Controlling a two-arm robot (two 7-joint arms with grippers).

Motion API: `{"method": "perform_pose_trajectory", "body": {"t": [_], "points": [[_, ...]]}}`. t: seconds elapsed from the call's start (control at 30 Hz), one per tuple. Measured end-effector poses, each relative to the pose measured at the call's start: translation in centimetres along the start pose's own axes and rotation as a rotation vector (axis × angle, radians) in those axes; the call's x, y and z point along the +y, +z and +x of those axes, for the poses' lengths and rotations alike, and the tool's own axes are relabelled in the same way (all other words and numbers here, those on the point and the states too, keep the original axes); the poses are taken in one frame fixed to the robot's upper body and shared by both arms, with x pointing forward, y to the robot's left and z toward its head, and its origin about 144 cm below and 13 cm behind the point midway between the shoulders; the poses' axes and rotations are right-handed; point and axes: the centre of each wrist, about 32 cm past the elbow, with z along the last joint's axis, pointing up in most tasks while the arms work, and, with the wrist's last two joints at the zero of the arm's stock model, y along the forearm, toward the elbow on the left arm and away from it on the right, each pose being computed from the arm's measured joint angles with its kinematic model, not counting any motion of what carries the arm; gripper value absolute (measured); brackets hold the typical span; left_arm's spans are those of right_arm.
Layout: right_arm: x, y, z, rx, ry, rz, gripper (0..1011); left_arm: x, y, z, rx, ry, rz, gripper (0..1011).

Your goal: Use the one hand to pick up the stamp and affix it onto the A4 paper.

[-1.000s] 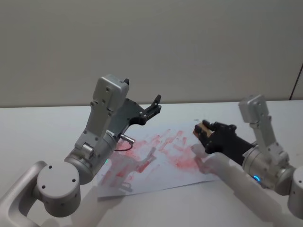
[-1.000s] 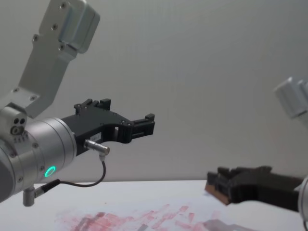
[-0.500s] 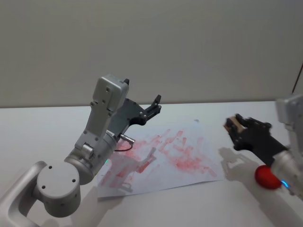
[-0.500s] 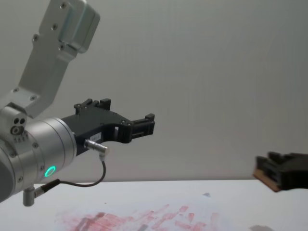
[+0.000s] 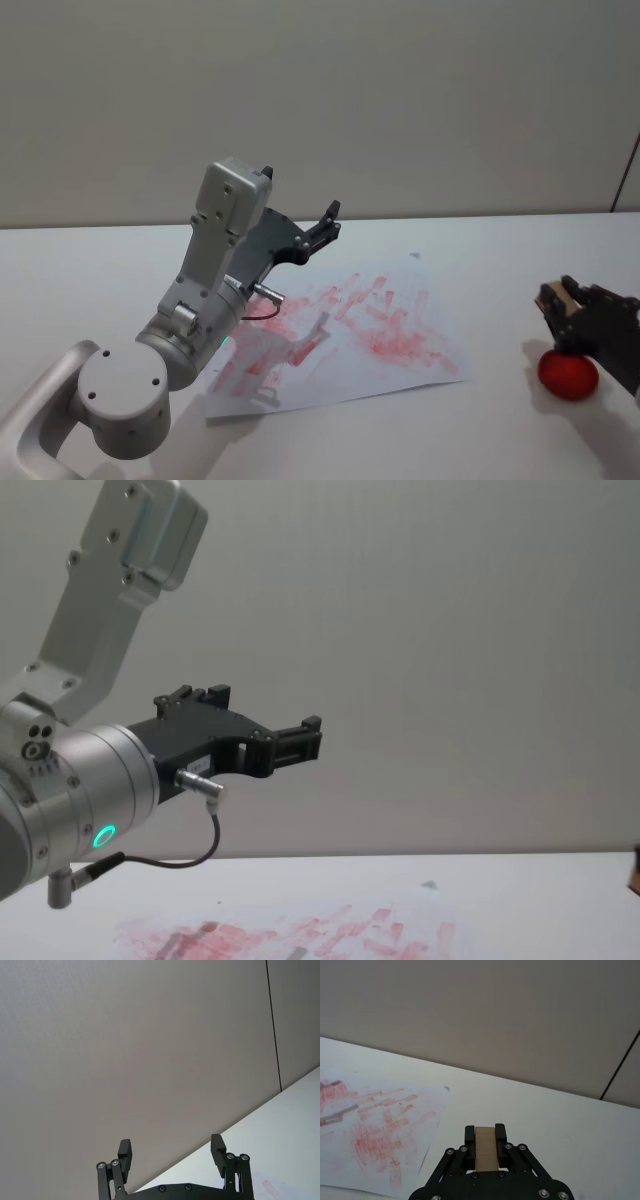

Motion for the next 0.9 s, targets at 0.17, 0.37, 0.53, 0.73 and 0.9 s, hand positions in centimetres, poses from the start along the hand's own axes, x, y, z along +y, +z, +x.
{"method": "perform_pose_trajectory", "body": {"t": [0.17,0.37,0.53,0.73,0.9], "points": [[-0.9,-0.4,0.4,-0.003,-0.017,-0.032,223,0.0,0.0,0.0,0.000,0.000,0.000,1001],[-1.3,-0.7,0.8,-0.005,-0.025,-0.061,223,0.0,0.0,0.0,0.000,0.000,0.000,1001],[-1.3,-1.3,1.1,-0.003,-0.026,-0.095,223,0.0,0.0,0.0,0.000,0.000,0.000,1001],[-1.1,-1.9,1.3,-0.002,-0.017,-0.124,223,0.0,0.0,0.0,0.000,0.000,0.000,1001],[-0.8,-2.2,1.3,-0.002,-0.008,-0.140,223,0.0,0.0,0.0,0.000,0.000,0.000,1001]]}}
